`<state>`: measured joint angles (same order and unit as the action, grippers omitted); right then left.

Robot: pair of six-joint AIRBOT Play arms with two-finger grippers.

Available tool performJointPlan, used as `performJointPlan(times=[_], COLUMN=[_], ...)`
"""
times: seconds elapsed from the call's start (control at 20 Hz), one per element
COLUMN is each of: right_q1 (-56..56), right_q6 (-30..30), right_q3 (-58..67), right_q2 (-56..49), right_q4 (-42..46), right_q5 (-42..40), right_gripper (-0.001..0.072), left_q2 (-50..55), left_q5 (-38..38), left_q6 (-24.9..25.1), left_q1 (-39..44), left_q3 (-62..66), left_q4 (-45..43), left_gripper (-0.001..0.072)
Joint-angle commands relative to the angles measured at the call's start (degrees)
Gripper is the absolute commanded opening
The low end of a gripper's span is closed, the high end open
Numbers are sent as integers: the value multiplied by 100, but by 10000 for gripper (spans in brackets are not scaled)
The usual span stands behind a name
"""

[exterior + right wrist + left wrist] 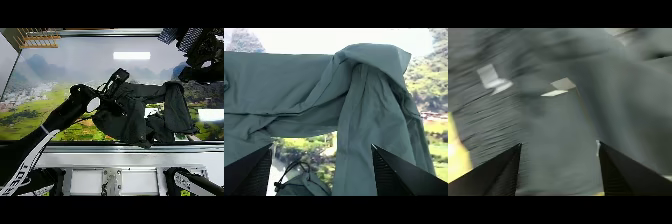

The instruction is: Fold the clothes and pants, and hang the long-sleeved shirts on hangers.

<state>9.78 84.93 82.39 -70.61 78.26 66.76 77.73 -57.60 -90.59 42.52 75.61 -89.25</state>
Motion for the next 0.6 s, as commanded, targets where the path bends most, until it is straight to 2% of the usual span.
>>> performJointPlan(times=[0.0,0.3,0.55], right_q1=[0,-22,-35], right_q6=[0,0,0], right_q3=[-125,-656,-758], right_q2=[24,24,22], right_q4=[-275,-501,-501], right_q5=[83,74,-39], right_gripper=[654,654,654], left_q2=[702,1915,2251], left_q5=[-127,-214,-400], left_q6=[-31,-31,-31], left_q1=[-389,-404,-404], left_q3=[-214,442,684], left_q4=[-876,-872,-861], left_gripper=[496,496,496])
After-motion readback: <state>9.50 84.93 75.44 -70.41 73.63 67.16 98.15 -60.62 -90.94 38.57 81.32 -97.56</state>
